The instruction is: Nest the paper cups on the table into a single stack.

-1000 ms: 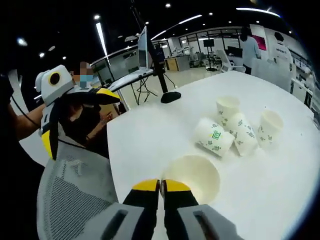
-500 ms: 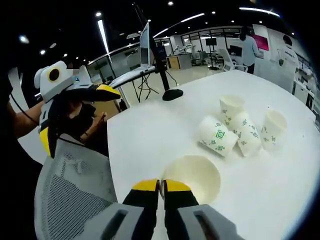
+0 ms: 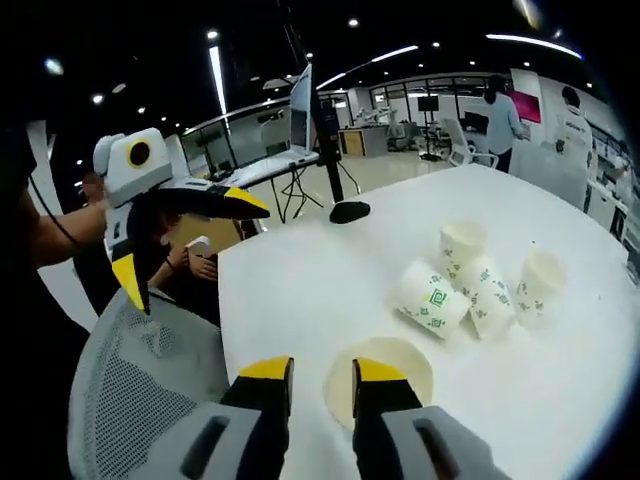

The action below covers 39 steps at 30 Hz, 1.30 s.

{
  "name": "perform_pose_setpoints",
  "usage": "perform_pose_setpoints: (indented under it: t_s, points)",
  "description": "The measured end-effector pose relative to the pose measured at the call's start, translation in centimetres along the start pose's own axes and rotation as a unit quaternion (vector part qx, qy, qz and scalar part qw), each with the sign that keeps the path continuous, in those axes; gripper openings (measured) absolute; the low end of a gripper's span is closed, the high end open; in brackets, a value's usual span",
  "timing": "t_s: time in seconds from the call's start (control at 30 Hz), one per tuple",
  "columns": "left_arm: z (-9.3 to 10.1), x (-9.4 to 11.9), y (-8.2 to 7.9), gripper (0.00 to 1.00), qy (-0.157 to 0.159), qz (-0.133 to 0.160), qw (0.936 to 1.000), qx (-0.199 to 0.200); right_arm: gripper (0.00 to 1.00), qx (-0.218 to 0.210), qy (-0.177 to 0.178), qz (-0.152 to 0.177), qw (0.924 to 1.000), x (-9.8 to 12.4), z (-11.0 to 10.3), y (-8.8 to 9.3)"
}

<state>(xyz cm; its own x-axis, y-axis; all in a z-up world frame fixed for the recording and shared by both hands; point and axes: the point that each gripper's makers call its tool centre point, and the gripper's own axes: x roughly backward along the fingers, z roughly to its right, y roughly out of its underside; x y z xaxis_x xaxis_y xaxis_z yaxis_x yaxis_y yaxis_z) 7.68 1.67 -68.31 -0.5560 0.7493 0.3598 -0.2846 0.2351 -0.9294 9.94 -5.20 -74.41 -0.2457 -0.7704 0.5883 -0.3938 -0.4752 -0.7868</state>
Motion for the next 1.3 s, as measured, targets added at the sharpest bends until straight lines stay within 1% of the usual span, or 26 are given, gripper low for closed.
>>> perform_pose_setpoints:
  t_s: [0.03,0.17,0.33,0.43,0.57,0.67,0.77,0.93,1.0,1.13,1.23,1.27,1.3]
  points:
    - [-0.3,-0.1,-0.1,0.80,-0.001,0.000,1.0000,0.000,0.23,0.008,0.002,0.004,1.0000,0.2,0.2,-0.1]
    - [-1.3,-0.6,0.1,0.77,-0.007,-0.006,0.9999,-0.004,0.25,0.017,0.014,0.014,0.9997,1.0,0.6,-0.3]
    - [-1.8,-1.5,0.1,0.74,-0.006,-0.013,0.9998,-0.011,0.29,0.020,0.031,0.030,0.9989,2.0,1.2,-0.6]
    - [-2.5,-2.1,0.2,0.70,-0.009,-0.017,0.9996,-0.019,0.33,0.022,0.047,0.037,0.9980,2.7,1.6,-0.6]
    - [-3.2,-3.0,0.3,0.65,-0.008,-0.019,0.9995,-0.023,0.42,0.024,0.065,0.047,0.9965,3.5,2.0,-0.6]
    - [-3.9,-3.8,0.2,0.62,-0.009,-0.012,0.9998,-0.015,0.43,0.027,0.078,0.057,0.9950,4.2,2.2,-0.5]
    - [-4.6,-4.7,0.2,0.64,-0.020,-0.007,0.9998,-0.007,0.47,0.023,0.091,0.066,0.9934,4.8,2.6,-0.4]
    - [-5.6,-6.0,0.3,0.64,-0.022,-0.006,0.9997,0.001,0.54,0.020,0.115,0.072,0.9906,5.7,3.5,-0.1]
    - [-6.0,-6.4,0.4,0.63,-0.023,-0.007,0.9997,0.005,0.57,0.016,0.123,0.076,0.9894,6.0,3.8,0.0]
    - [-7.5,-7.5,1.1,0.61,-0.029,-0.017,0.9994,0.004,0.63,0.009,0.147,0.083,0.9856,6.9,4.7,0.6]
    - [-7.8,-8.0,1.0,0.60,-0.030,-0.018,0.9994,0.008,0.67,0.004,0.157,0.086,0.9838,7.4,4.9,1.0]
    - [-8.2,-8.1,1.2,0.59,-0.031,-0.019,0.9993,0.011,0.68,0.002,0.158,0.088,0.9834,7.5,5.0,1.0]
    - [-8.9,-8.3,1.4,0.57,-0.034,-0.018,0.9992,0.013,0.70,-0.004,0.168,0.094,0.9814,7.8,5.3,1.2]
